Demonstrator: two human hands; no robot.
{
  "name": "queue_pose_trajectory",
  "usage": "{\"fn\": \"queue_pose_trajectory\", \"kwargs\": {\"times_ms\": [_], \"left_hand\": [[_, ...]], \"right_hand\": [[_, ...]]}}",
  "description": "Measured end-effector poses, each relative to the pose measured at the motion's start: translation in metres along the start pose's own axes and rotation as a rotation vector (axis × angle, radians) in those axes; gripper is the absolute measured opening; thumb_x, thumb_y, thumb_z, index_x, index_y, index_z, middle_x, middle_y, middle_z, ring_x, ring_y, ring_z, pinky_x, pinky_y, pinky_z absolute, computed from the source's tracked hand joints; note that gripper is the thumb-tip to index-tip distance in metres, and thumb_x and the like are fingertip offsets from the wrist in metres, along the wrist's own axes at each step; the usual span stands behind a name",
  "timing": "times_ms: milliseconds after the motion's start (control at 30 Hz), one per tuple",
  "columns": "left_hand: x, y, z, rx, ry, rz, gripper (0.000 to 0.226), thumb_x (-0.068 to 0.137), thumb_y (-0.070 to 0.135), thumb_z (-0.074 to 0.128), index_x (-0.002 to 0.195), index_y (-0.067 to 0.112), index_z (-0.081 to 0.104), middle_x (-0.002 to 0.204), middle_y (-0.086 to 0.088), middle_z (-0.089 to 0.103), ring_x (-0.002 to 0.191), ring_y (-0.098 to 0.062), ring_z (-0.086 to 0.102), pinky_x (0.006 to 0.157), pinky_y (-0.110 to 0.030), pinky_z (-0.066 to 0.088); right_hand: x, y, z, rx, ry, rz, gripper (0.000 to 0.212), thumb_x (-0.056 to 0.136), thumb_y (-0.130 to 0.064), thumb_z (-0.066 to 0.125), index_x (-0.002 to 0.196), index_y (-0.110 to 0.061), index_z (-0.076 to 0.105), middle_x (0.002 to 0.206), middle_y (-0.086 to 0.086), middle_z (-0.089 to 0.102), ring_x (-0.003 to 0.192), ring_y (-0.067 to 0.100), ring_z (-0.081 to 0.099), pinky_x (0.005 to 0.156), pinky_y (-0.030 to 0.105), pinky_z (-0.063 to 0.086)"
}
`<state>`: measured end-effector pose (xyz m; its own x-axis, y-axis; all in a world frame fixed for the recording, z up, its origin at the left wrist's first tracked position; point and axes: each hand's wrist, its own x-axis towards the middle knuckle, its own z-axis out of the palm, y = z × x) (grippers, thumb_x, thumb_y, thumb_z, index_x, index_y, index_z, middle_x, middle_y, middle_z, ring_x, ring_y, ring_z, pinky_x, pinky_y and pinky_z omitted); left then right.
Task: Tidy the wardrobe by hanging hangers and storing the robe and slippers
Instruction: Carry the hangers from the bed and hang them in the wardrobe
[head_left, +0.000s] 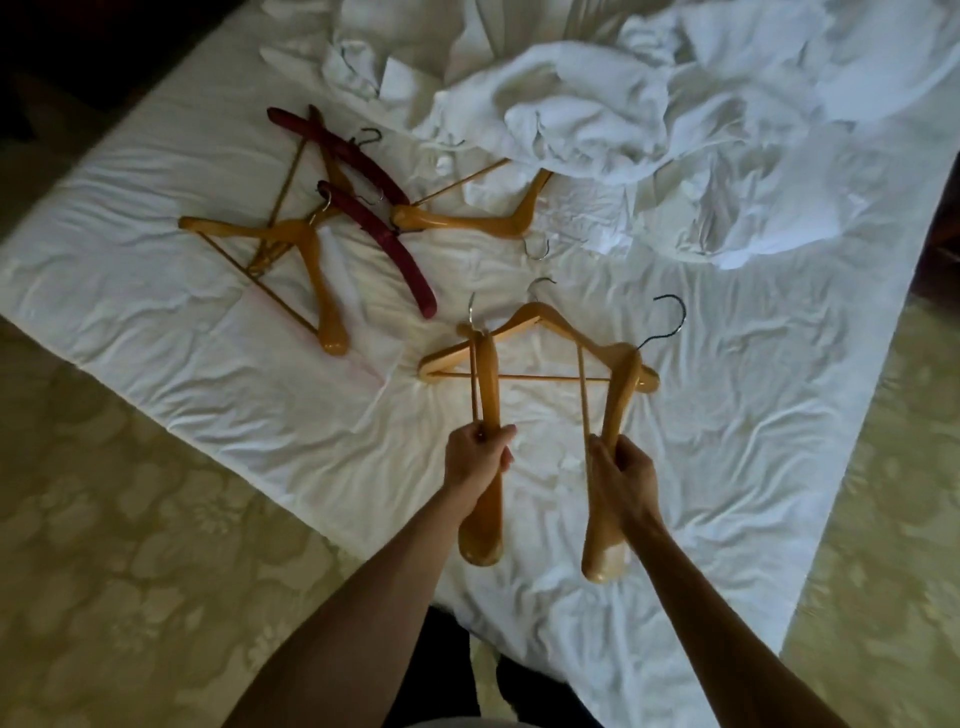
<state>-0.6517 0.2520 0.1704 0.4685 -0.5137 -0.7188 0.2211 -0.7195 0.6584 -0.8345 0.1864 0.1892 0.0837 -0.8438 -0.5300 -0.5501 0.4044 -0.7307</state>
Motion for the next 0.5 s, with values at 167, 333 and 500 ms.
{"fn": "queue_pose_trajectory", "kwargs": {"times_ms": [167, 333, 500], "left_hand": [[-0.03, -0.012, 0.022, 0.015, -0.043, -0.011, 0.031, 0.096, 0.043, 0.061, 0.092, 0.014, 0.073, 0.058, 0.001, 0.065, 0.05, -0.007, 0.061, 0.057, -0.019, 0.047], [-0.078, 0.006, 0.007, -0.095, 0.066, 0.04, 0.048, 0.096, 0.059, 0.053, 0.081, 0.016, 0.067, 0.065, 0.003, 0.068, 0.058, -0.007, 0.065, 0.063, -0.022, 0.045], [-0.139, 0.018, -0.034, -0.301, 0.129, 0.101, 0.045, 0.104, 0.05, 0.039, 0.09, 0.015, 0.062, 0.072, -0.004, 0.069, 0.067, -0.018, 0.067, 0.074, -0.032, 0.057]], "right_hand": [[-0.019, 0.006, 0.002, -0.06, -0.171, -0.056, 0.038, 0.097, -0.041, 0.06, 0.083, -0.006, 0.066, 0.065, 0.005, 0.057, 0.059, 0.016, 0.053, 0.059, 0.035, 0.045], [-0.056, -0.021, -0.015, -0.073, -0.29, -0.191, 0.033, 0.1, -0.044, 0.053, 0.092, -0.016, 0.069, 0.073, 0.002, 0.065, 0.066, 0.016, 0.063, 0.061, 0.028, 0.051], [-0.102, -0.062, -0.018, -0.231, -0.442, -0.471, 0.04, 0.097, -0.051, 0.053, 0.085, -0.015, 0.065, 0.072, 0.004, 0.067, 0.063, 0.015, 0.064, 0.061, 0.028, 0.053]]}}
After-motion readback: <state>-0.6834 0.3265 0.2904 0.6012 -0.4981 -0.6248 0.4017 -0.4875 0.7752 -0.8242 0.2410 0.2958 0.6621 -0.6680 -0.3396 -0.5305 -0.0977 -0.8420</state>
